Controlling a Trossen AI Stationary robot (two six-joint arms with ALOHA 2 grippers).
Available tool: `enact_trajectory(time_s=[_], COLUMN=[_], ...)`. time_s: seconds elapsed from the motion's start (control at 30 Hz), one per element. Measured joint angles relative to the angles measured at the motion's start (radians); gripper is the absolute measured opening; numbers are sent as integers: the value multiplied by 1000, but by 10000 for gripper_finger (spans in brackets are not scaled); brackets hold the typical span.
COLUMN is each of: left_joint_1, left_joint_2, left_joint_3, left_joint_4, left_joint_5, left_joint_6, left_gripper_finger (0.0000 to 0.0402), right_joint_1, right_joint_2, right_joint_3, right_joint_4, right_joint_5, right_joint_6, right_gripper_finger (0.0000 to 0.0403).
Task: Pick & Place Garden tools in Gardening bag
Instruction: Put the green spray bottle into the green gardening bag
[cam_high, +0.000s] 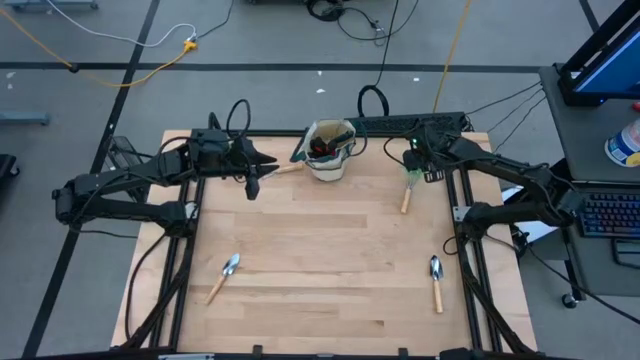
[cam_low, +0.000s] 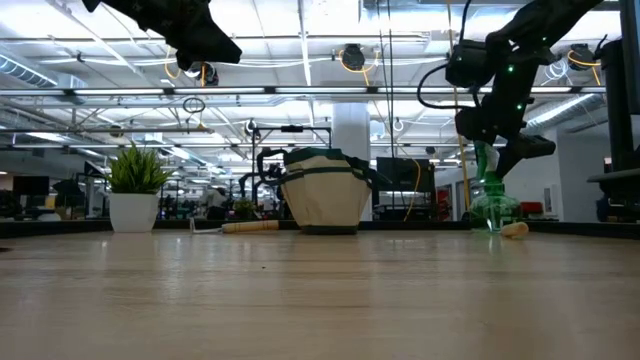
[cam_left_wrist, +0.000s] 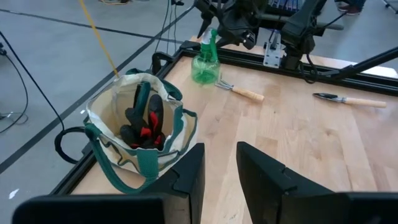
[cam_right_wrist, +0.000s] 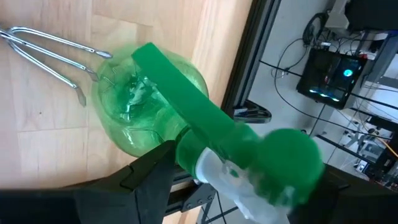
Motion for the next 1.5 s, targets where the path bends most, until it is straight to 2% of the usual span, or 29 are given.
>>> enact_trajectory(time_s=[0.3,1.1,1.5], left_joint_1=[0,0,0], left_joint_2=[0,0,0], left_joint_3=[0,0,0], left_joint_4=[0,0,8], left_joint_5=[1,1,1], left_joint_6=[7,4,2], left_gripper_finger=[97,97,97], right_joint_1=[0,11,65], right_joint_2=[19,19,18], right_joint_3=[0,0,0], right_joint_4=[1,7,-1], right_joint_5=[31,34,84], right_joint_6=[4,18,25], right_gripper_finger=[209,45,49])
